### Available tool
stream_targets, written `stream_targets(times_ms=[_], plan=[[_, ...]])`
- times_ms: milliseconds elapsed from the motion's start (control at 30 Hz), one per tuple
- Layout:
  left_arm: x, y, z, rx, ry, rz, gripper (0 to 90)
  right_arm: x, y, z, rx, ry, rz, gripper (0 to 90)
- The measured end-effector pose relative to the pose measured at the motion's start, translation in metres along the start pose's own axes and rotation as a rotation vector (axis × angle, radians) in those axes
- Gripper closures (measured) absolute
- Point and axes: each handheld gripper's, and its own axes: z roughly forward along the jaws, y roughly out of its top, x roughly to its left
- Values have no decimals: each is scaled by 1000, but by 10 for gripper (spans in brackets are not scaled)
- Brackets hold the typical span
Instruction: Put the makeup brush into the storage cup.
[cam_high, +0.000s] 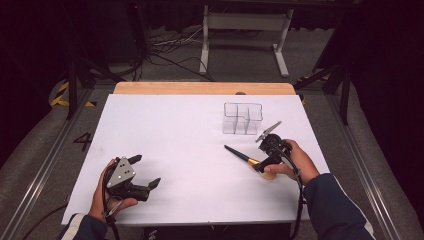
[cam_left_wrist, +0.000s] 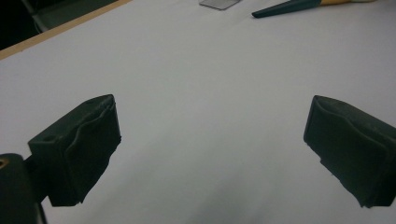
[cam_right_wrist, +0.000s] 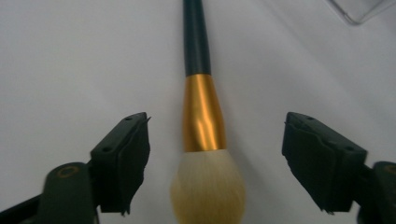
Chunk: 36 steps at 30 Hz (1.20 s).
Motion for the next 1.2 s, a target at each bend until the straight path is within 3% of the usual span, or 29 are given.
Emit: stream_targets(times_ms=[100,200,433,567,867,967,1033,1200], plan=[[0,0,0,3,-3,0,45,-2,6,6,57,-16,1,302],[0,0,1,5,-7,3,48,-4,11,12,100,-2,-6,323],[-1,-1,2,15,-18,5,51,-5,14,20,153,13,-21,393],[-2,-1,3,20,-17,12,53,-4,17,27,179,31,-48,485],[-2,-2,3,29,-26,11,53,-2,20,31,185,35,-92,566],[-2,-2,3,30,-25,9,54,-2,21,31,186,39,-97,578],[-2,-2,3,30,-25,9,55,-2,21,31,179,41,-96,636],[-2,-2,4,37,-26,16,57,-3,18,30,152,52,-92,642]])
